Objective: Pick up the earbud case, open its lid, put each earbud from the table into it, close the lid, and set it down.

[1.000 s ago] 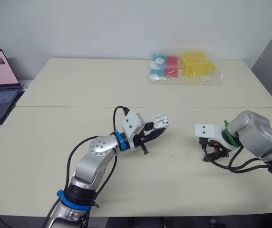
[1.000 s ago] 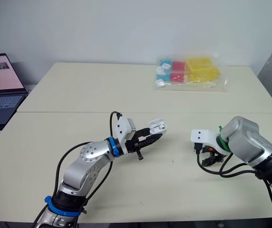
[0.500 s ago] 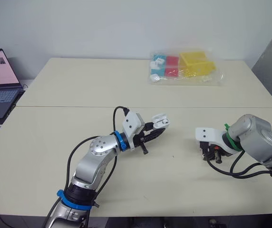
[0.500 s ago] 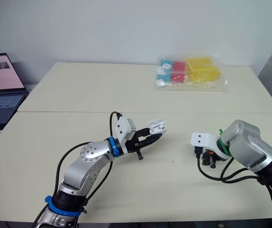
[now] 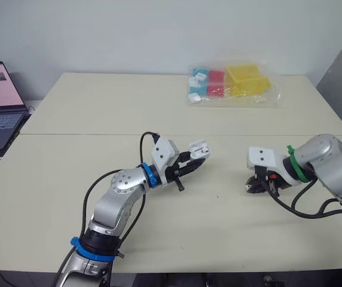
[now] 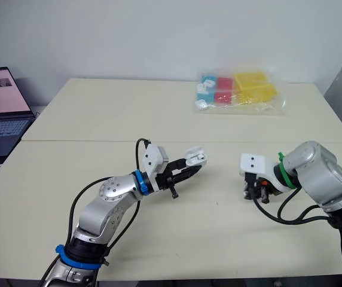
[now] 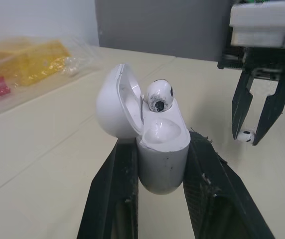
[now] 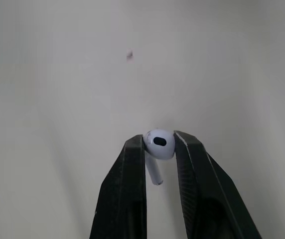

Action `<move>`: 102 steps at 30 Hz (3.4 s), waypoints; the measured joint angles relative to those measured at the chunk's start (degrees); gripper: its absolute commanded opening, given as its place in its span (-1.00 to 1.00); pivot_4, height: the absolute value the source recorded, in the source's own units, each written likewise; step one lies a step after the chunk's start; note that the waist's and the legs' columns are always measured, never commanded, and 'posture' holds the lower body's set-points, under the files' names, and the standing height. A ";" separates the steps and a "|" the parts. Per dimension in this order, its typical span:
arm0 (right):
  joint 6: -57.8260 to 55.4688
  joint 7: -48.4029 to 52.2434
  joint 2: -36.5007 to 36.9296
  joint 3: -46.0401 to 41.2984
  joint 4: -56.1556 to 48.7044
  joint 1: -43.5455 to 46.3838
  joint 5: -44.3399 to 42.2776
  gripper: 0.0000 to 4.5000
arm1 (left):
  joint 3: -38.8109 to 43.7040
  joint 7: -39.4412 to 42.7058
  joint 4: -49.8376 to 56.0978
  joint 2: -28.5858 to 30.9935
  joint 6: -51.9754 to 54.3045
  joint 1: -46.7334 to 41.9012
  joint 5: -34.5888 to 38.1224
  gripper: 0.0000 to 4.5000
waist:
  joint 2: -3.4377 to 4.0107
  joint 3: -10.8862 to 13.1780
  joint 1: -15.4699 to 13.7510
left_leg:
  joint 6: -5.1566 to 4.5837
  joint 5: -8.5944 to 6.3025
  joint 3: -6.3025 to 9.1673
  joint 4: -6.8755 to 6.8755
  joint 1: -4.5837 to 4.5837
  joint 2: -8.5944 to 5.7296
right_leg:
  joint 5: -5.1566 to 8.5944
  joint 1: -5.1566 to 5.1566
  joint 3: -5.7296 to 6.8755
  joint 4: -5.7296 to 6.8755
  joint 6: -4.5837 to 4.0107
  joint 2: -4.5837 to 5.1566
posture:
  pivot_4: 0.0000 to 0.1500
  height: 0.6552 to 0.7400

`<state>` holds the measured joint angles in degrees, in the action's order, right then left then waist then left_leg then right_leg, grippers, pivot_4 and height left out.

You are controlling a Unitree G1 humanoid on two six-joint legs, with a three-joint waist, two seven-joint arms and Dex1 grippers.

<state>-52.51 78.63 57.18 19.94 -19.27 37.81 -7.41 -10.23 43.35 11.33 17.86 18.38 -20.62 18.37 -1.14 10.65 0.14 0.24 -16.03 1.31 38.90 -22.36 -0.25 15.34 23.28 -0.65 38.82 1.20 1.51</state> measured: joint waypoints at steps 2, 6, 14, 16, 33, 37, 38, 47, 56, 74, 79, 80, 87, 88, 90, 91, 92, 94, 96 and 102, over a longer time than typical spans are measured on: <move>-1.67 -1.66 -2.21 -4.05 -2.25 -0.16 -3.12 -0.80 | 0.54 0.03 -0.02 0.00 0.17 -0.02 0.70 -0.63 | 0.00 0.00 0.01 | 0.00 0.00 0.00 0.00 -0.02 0.00 | 0.00 0.00 -0.01 0.00 0.00 0.00 | 1.00 1.00; -6.77 -9.04 -13.45 -16.51 -8.42 -1.39 -12.29 -0.80 | 0.86 0.31 -0.10 0.07 0.39 -0.59 1.09 -0.63 | 0.00 0.00 -0.08 | 0.00 0.00 0.06 0.01 -0.04 0.00 | 0.00 0.00 0.04 0.04 0.00 0.00 | 1.00 1.00; -8.81 -26.35 -29.92 -28.14 -13.08 -4.18 -21.37 -0.80 | 1.31 1.32 -0.56 0.39 1.46 -2.31 2.04 -0.63 | 0.00 0.00 -0.03 | 0.00 0.00 0.07 0.02 -0.07 -0.06 | -0.01 0.00 0.06 0.04 -0.01 0.06 | 1.00 1.00; -8.39 -30.79 -33.72 -28.91 -13.54 -5.10 -22.61 -0.80 | 1.57 1.79 -0.66 0.64 1.73 -2.75 2.15 -0.63 | 0.00 0.00 -0.01 | 0.00 0.00 0.08 0.00 -0.07 -0.05 | -0.01 0.02 0.07 0.05 0.00 0.04 | 1.00 1.00; 5.80 -48.51 -44.99 -20.07 -13.48 -12.78 -20.81 -0.80 | 1.63 3.12 -1.32 1.13 4.01 -4.86 2.96 -0.63 | 0.01 -0.01 0.19 | 0.00 0.00 0.04 -0.02 -0.07 -0.06 | 0.00 0.06 0.03 0.07 0.00 0.03 | 1.00 1.00; 8.27 -49.14 -44.65 -18.49 -13.45 -14.97 -20.73 -0.80 | 1.75 3.40 -1.32 1.41 4.90 -4.92 3.42 -0.63 | 0.01 -0.01 0.23 | 0.00 0.00 0.06 -0.02 -0.07 -0.05 | 0.00 0.06 0.04 0.07 0.00 -0.01 | 1.00 1.00; 8.48 -49.40 -44.64 -18.12 -13.45 -15.22 -20.74 -0.80 | 1.76 3.42 -1.32 1.57 5.01 -4.92 3.54 -0.63 | 0.01 -0.01 0.23 | 0.00 0.00 0.06 -0.02 -0.07 -0.04 | 0.00 0.06 0.04 0.07 0.00 -0.01 | 1.00 1.00; 11.34 -50.50 -43.63 -16.47 -13.01 -16.95 -20.74 -0.80 | 2.05 3.45 -1.31 2.11 5.18 -4.96 4.18 -0.63 | 0.01 -0.01 0.22 | 0.00 0.00 0.05 -0.02 -0.07 -0.05 | 0.00 0.06 0.03 0.06 0.00 -0.01 | 1.00 1.00; 13.52 -50.87 -42.52 -15.93 -11.74 -17.71 -20.39 -0.80 | 2.15 3.41 -0.88 2.15 5.34 -4.95 4.21 -0.63 | 0.01 -0.01 0.22 | 0.00 0.00 0.05 -0.02 -0.07 -0.04 | 0.00 0.06 0.03 0.07 0.00 -0.02 | 1.00 1.00; 17.25 -51.12 -41.83 -13.80 -10.29 -18.66 -18.83 -0.80 | 2.15 3.44 -0.84 2.23 5.50 -4.95 4.21 -0.63 | 0.01 -0.01 0.21 | 0.00 0.00 0.05 -0.02 -0.07 -0.04 | 0.00 0.06 0.03 0.06 0.00 -0.02 | 1.00 1.00; 18.01 -50.98 -40.99 -13.17 -10.26 -18.90 -18.38 -0.80 | 2.15 3.52 -0.84 2.23 6.04 -4.95 4.21 -0.63 | 0.01 -0.01 0.21 | 0.00 0.00 0.05 -0.02 -0.07 -0.04 | 0.00 0.06 0.02 0.06 0.00 -0.02 | 1.00 1.00; 18.22 -50.95 -40.78 -13.06 -10.26 -18.95 -18.36 -0.80 | 2.14 3.53 -0.84 2.23 6.09 -4.95 4.21 -0.63 | 0.01 -0.01 0.20 | 0.00 0.00 0.05 -0.02 -0.07 -0.04 | 0.00 0.06 0.03 0.06 0.00 -0.02 | 1.00 1.00; 18.69 -50.77 -40.00 -12.72 -10.26 -19.14 -18.35 -0.80 | 2.10 3.55 -0.84 2.19 6.24 -4.94 4.21 -0.63 | 0.01 -0.01 0.20 | 0.00 0.00 0.05 -0.02 -0.07 -0.04 | 0.00 0.06 0.03 0.06 0.00 -0.02 | 1.00 1.00; 18.78 -50.80 -39.89 -12.65 -10.27 -19.21 -18.35 -0.80 | 2.10 3.55 -0.84 2.19 6.28 -4.91 4.21 -0.63 | 0.01 -0.01 0.20 | 0.00 0.00 0.05 -0.02 -0.07 -0.04 | 0.00 0.06 0.03 0.06 0.00 -0.02 | 1.00 1.00; 18.89 -50.86 -39.73 -12.55 -10.27 -19.30 -18.36 -0.80 | 2.07 3.54 -0.84 2.18 6.35 -4.89 4.21 -0.63 | 0.01 -0.01 0.20 | 0.00 0.00 0.05 -0.02 -0.07 -0.04 | 0.00 0.06 0.03 0.06 0.00 -0.02 | 1.00 1.00; 18.92 -50.91 -39.70 -12.53 -10.27 -19.34 -18.38 -0.80 | 2.06 3.53 -0.84 2.17 6.40 -4.88 4.21 -0.63 | 0.01 -0.01 0.20 | 0.00 0.00 0.05 -0.02 -0.07 -0.04 | 0.00 0.06 0.03 0.06 0.00 -0.02 | 1.00 1.00; 18.92 -50.97 -39.70 -12.52 -10.27 -19.39 -18.41 -0.64 | 2.05 3.53 -0.84 2.17 6.45 -4.88 4.21 -0.63 | 0.01 -0.01 0.19 | 0.00 0.00 0.05 -0.02 -0.07 -0.04 | 0.00 0.06 0.03 0.06 0.00 -0.02 | 1.00 1.00; 18.91 -50.97 -39.60 -12.36 -10.31 -19.50 -18.50 -0.33 | 2.07 3.32 -0.84 2.17 6.57 -4.87 4.16 -0.63 | 0.01 -0.01 0.20 | 0.00 0.00 0.05 -0.02 -0.07 -0.04 | 0.00 0.06 0.03 0.06 0.00 -0.02 | 1.00 1.00; 18.91 -50.73 -39.61 -11.86 -10.67 -19.77 -18.64 0.00 | 2.07 3.08 -0.85 2.19 6.69 -4.86 4.13 -0.63 | 0.01 -0.01 0.20 | 0.00 0.00 0.06 -0.02 -0.07 -0.04 | 0.00 0.06 0.03 0.06 0.00 -0.02 | 1.00 1.00; 18.90 -50.07 -39.06 -11.43 -11.10 -19.81 -18.64 0.15 | 2.07 2.56 -0.84 2.20 6.69 -4.81 4.14 -0.63 | 0.01 -0.01 0.19 | 0.00 0.00 0.05 -0.02 -0.07 -0.04 | 0.00 0.06 0.03 0.05 0.00 -0.02 | 1.00 1.00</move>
<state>-33.61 28.57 18.12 8.51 -30.37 18.00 -26.05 -8.16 45.91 10.49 20.06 25.07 -25.42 22.52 -1.13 10.64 0.33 0.24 -16.03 1.37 38.87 -22.43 -0.29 15.34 23.33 -0.62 38.88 1.21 1.50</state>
